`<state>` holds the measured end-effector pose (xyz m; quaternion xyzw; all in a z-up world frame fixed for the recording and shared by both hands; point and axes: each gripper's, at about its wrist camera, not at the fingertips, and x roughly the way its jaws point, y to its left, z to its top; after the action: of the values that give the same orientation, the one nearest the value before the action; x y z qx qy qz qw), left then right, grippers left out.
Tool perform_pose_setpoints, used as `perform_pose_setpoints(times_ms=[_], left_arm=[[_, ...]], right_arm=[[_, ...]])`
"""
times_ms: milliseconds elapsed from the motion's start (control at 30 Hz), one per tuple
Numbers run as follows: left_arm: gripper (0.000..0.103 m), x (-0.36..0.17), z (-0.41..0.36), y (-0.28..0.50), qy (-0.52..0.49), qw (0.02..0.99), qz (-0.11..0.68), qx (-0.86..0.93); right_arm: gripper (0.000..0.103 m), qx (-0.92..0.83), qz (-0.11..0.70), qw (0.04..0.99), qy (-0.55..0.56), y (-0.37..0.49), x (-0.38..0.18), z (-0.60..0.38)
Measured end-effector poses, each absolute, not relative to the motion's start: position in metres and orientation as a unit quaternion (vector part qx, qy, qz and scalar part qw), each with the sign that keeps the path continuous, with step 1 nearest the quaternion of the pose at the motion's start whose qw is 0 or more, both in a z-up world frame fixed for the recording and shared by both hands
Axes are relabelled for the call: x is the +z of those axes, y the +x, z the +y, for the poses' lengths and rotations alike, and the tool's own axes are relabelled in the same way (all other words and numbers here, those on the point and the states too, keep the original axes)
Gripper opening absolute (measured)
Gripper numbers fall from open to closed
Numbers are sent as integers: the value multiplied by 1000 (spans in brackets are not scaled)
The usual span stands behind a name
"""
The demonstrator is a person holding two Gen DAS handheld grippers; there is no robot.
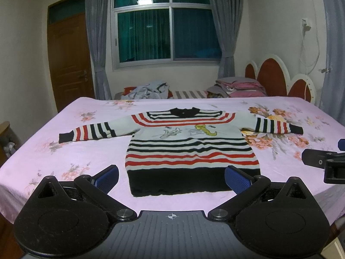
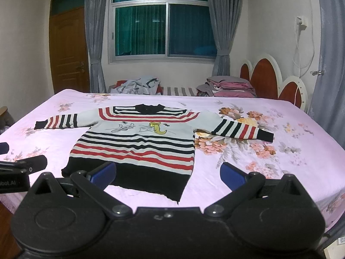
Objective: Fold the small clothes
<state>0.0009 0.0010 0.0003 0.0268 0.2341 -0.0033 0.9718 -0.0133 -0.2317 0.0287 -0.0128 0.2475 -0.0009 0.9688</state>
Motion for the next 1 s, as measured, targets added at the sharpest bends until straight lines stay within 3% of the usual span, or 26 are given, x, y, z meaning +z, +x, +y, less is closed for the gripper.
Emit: perform_pose_setpoints(times_ms=[1000], left_arm=[[103, -1, -2, 2, 26, 971, 236, 0]], right_arm=[[103, -1, 249, 968, -14, -14, 28, -227]])
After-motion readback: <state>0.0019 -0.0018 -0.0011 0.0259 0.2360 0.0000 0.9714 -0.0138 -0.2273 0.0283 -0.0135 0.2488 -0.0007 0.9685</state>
